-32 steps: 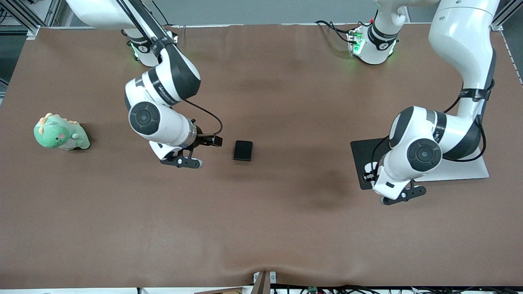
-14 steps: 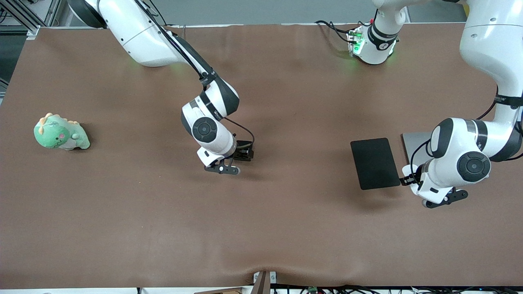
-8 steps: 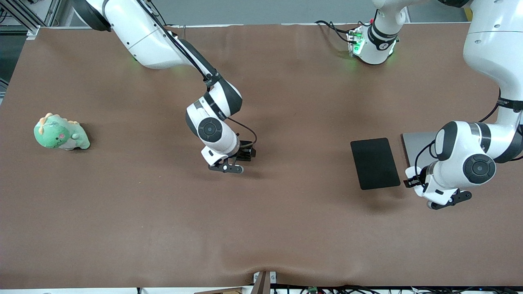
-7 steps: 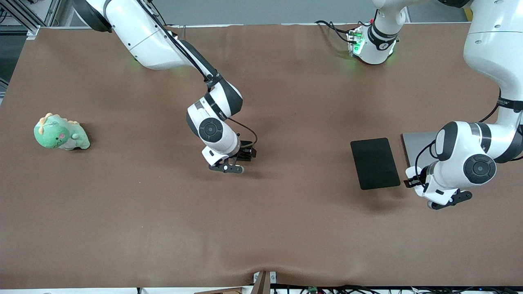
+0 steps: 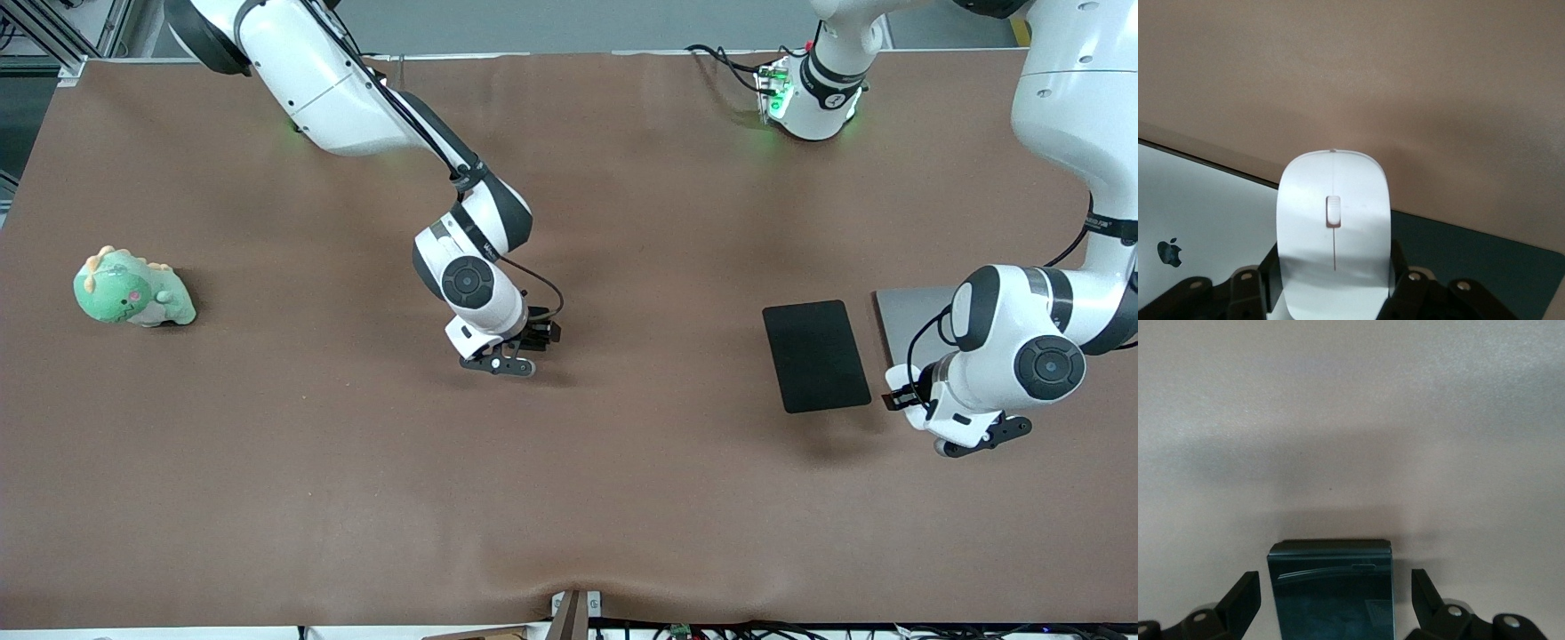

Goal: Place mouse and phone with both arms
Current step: 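Grasp the black phone with the right gripper while the left gripper carries the mouse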

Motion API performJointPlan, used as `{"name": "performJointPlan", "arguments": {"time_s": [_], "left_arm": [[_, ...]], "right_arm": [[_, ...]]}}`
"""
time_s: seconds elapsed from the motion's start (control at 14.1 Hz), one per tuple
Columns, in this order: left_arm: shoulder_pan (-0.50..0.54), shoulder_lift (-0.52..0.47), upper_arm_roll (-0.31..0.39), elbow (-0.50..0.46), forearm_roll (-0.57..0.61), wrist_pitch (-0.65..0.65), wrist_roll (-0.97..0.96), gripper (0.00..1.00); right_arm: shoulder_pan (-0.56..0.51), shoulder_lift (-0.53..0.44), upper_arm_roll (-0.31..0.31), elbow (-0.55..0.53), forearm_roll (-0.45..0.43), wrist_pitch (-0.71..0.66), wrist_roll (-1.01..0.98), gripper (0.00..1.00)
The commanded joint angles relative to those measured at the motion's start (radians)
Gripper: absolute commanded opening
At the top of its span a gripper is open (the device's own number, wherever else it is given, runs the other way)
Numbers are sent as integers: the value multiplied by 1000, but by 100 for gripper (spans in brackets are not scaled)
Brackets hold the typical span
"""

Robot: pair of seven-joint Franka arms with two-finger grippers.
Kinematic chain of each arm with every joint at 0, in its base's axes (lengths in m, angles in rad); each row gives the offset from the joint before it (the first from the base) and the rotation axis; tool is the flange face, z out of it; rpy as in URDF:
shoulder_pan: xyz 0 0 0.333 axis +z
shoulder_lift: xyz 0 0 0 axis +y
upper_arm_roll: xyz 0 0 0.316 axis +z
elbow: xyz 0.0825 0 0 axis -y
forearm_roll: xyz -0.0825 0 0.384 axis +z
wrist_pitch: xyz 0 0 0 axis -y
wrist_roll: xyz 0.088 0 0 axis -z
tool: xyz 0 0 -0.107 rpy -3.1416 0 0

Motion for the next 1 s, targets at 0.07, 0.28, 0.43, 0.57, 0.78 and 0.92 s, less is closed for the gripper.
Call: {"name": "performJointPlan", "arguments": {"time_s": [0.07, 0.28, 0.43, 0.57, 0.78, 0.92], "left_arm": [[13, 9, -11, -12, 25, 30, 21, 0], [11, 5, -13, -15, 22, 28, 44, 0], [7, -14, -30, -41, 17, 27, 38, 0], [11, -23, -45, -73, 17, 30, 44, 0], [11, -56, -67, -157, 17, 80, 50, 0], [17, -87, -70, -231, 17, 137, 50, 0]], "right_arm": [[13, 15, 0, -3, -31, 27, 37, 100], [13, 17, 0, -9, -44, 25, 57, 100], [13, 18, 0, -10, -52, 27, 60, 100], [15, 20, 0, -10, -57, 25, 60, 60], [10, 14, 1, -6, -57, 13, 58, 0], [-2, 1, 1, -4, -55, -17, 57, 0]]}}
